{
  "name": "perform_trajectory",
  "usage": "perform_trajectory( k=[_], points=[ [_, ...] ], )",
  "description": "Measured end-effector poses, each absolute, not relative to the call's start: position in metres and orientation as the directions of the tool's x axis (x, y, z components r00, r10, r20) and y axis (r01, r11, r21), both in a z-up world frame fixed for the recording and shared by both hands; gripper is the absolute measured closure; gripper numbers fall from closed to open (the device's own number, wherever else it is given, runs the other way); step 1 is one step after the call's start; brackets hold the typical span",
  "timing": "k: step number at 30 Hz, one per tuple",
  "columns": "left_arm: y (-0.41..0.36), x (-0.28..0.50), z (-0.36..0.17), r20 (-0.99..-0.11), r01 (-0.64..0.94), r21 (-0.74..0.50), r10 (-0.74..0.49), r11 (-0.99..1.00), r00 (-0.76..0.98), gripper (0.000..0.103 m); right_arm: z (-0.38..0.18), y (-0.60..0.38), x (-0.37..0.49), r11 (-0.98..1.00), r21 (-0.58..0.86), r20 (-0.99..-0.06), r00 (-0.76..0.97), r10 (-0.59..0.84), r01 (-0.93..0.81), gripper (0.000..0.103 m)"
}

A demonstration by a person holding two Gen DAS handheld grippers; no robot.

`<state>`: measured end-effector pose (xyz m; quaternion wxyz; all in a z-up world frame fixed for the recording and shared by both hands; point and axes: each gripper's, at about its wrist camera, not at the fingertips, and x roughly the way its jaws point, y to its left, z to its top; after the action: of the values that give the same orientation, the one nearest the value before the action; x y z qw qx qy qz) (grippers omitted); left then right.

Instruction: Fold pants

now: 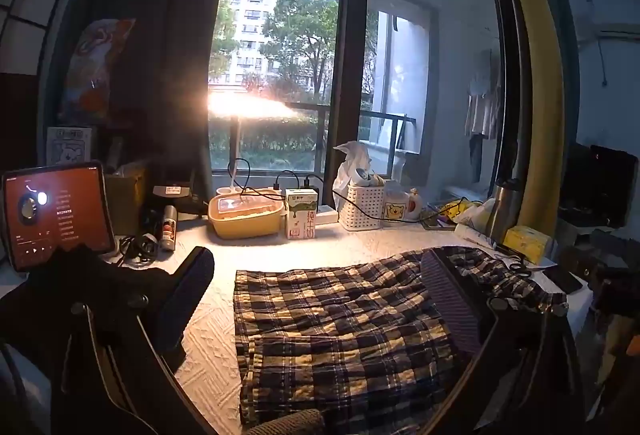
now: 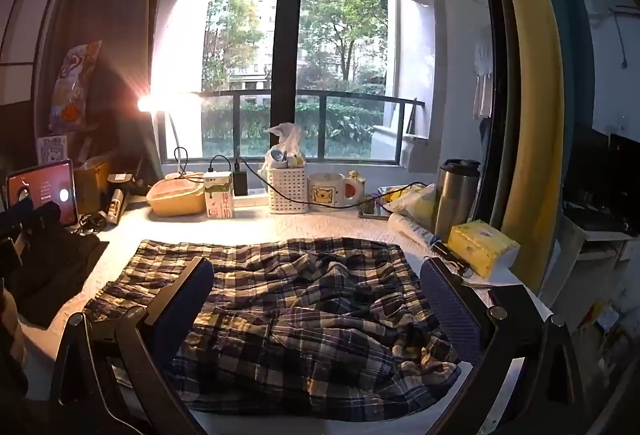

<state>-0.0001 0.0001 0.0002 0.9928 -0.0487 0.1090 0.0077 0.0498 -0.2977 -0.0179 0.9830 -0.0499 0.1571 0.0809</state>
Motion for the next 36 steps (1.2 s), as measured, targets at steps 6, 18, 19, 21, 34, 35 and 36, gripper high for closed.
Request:
perform_trajectory(
  k=[6,18,19,21,34,35,36],
  points=[
    [0.002,-0.002,-0.003,-0.22,-0.036,-0.098,0.014,0.995,0.975,0.001,-0.017,-0.299,0.046,0.982,-0.073,-0.285,0.947,0.146,-0.173,0.0],
    [0.005,-0.004,-0.001,-0.233,-0.073,-0.108,0.046,0.992,0.971,0.001,-0.014,-0.3,0.041,0.982,-0.066,-0.284,0.947,0.151,-0.176,0.0],
    [0.005,-0.004,-0.001,-0.233,-0.073,-0.108,0.046,0.991,0.971,0.001,-0.014,-0.3,0.041,0.982,-0.068,-0.283,0.947,0.151,-0.176,0.0],
    [0.005,-0.005,-0.001,-0.232,-0.075,-0.107,0.048,0.991,0.971,0.001,-0.015,-0.3,0.04,0.982,-0.068,-0.284,0.947,0.151,-0.177,0.0],
    [0.007,-0.007,0.0,-0.229,-0.077,-0.106,0.051,0.991,0.972,0.001,-0.014,-0.301,0.038,0.982,-0.063,-0.278,0.949,0.152,-0.176,0.0],
    [0.007,-0.007,0.0,-0.228,-0.077,-0.106,0.052,0.991,0.972,0.001,-0.014,-0.301,0.037,0.982,-0.063,-0.278,0.949,0.152,-0.175,0.0],
    [0.007,-0.007,0.0,-0.228,-0.077,-0.105,0.051,0.991,0.972,0.001,-0.014,-0.302,0.037,0.982,-0.063,-0.278,0.948,0.152,-0.176,0.0]
  ],
)
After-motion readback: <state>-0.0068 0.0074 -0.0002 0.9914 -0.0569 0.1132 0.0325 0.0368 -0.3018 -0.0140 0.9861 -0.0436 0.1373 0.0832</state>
